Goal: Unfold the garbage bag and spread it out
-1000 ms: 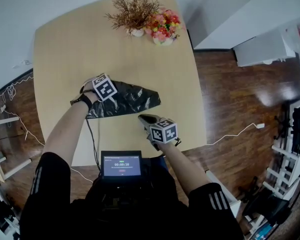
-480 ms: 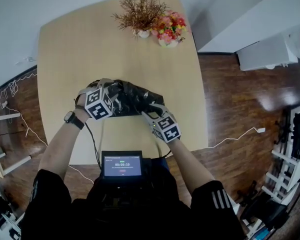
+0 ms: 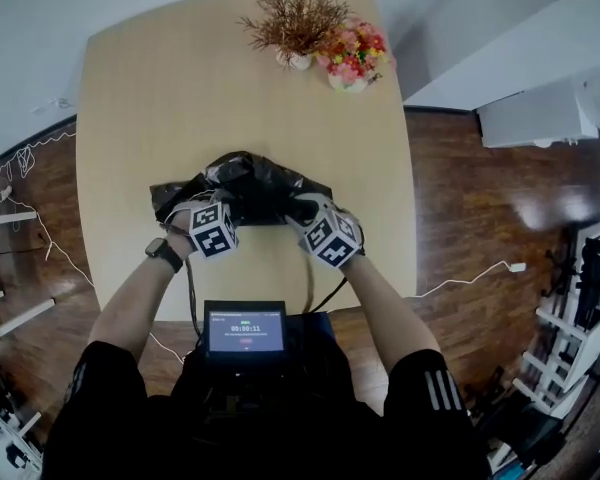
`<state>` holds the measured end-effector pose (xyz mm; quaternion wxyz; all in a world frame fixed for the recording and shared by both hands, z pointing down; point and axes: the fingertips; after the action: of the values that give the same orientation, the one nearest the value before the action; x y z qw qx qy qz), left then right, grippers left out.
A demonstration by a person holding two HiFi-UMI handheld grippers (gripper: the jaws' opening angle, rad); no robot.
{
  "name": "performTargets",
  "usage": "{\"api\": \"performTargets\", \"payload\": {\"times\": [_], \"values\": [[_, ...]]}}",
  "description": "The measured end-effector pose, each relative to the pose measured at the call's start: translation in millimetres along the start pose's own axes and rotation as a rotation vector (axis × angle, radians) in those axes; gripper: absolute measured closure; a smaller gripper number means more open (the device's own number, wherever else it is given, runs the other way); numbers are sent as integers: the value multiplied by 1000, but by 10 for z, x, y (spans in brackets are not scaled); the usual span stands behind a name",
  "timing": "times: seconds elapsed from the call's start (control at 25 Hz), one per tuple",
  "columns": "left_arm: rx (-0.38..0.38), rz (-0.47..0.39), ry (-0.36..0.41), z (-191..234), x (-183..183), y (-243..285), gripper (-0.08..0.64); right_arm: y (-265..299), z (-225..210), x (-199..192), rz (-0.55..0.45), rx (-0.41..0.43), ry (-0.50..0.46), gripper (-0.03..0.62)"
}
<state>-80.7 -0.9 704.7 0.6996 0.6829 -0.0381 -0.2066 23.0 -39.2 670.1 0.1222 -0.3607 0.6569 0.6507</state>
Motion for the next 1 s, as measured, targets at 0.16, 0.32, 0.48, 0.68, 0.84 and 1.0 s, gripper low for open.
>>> {"api": "performTargets", "payload": {"times": [0.16, 0.32, 0.48, 0.68, 0.84, 1.0], "values": [[-39, 31, -32, -82, -166, 147, 393, 243, 161, -104, 82, 73, -99, 479], [-58, 50, -31, -178, -243, 231, 393, 388, 160, -226, 154, 80, -98, 491], [-58, 32, -45, -187, -255, 239, 393, 424, 120, -252, 188, 72, -97, 508], [-64, 21, -45, -226, -263, 244, 393, 387, 125, -219, 170, 70, -75, 563], [-70, 11, -47, -255, -284, 236, 393, 214, 45, -15, 103, 54, 4, 581], [-93, 15, -17, -379, -341, 224, 393, 55, -84, 144, 58, 38, 68, 581]]}}
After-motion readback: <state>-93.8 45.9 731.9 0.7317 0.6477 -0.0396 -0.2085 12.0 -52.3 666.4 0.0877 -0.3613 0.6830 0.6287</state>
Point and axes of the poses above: the fingertips, and each gripper's own axes: y forward along the fingers, z to its left, x out of its top, and after that the axes turned 2 degrees about z, right-handed
